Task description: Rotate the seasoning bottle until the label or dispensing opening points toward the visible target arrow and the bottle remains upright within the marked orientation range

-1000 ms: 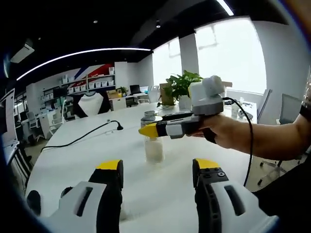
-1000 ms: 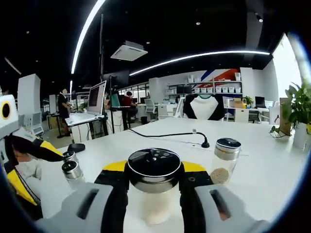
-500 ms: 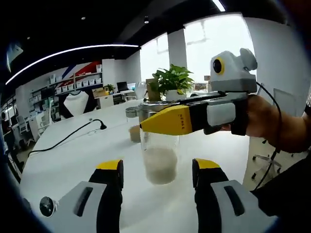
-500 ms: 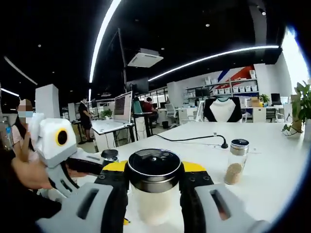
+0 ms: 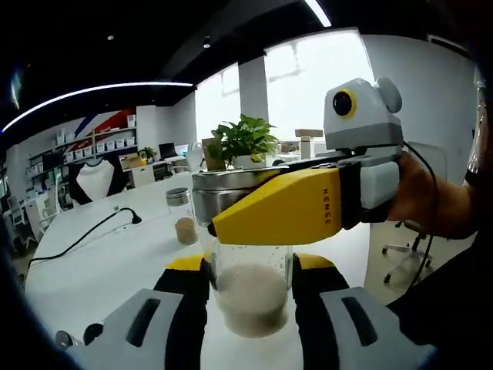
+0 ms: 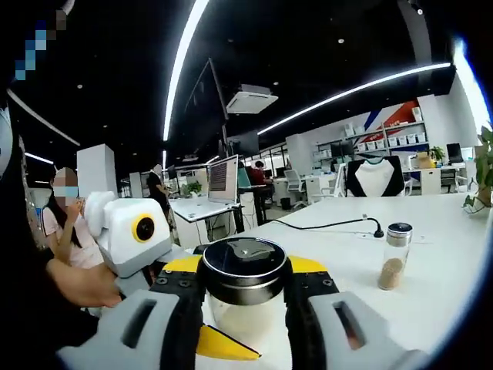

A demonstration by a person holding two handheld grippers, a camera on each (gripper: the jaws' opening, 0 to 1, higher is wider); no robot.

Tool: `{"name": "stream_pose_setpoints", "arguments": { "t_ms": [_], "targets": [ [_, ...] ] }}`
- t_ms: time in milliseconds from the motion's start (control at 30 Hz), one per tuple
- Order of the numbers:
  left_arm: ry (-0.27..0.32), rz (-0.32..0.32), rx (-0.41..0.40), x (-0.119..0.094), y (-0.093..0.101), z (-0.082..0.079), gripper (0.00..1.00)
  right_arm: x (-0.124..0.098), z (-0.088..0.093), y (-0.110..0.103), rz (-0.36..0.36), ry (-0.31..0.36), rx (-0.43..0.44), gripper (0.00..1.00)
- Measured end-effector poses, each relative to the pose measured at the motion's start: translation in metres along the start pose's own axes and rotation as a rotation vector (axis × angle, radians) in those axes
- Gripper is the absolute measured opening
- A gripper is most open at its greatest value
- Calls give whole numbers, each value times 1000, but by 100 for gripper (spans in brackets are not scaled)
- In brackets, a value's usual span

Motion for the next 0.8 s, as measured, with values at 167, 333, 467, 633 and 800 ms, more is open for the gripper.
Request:
{"name": "stream_pose_setpoints", "arguments": {
  "t_ms": [167, 333, 467, 633, 800],
  "targets": [
    [22, -13, -8, -2, 0, -7, 44, 0, -7, -2, 5, 28, 7, 38],
    [41, -70, -26, -1, -1, -11, 43, 2, -13, -4, 71, 64, -32, 39],
    [36, -137, -24, 0, -2, -13, 43, 4, -18, -2, 137, 105, -31, 40],
    [39, -148, -27, -3, -3, -15, 43, 4, -20, -3, 127, 110, -43, 39],
    [49, -114, 23, -10, 0, -20, 43, -1, -24, -6, 28, 116, 47, 38]
  ]
}}
Point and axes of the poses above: the point that each gripper's makers call its tool centre point, and the gripper's own axes: x roughly forward along the fingers, y roughly to its right, z roughly out of its underside, the point moved 1 cm from there along -x, roughly backward along the fingers, and after that the axes turned 6 degrees about y, right-handed, at the moved point
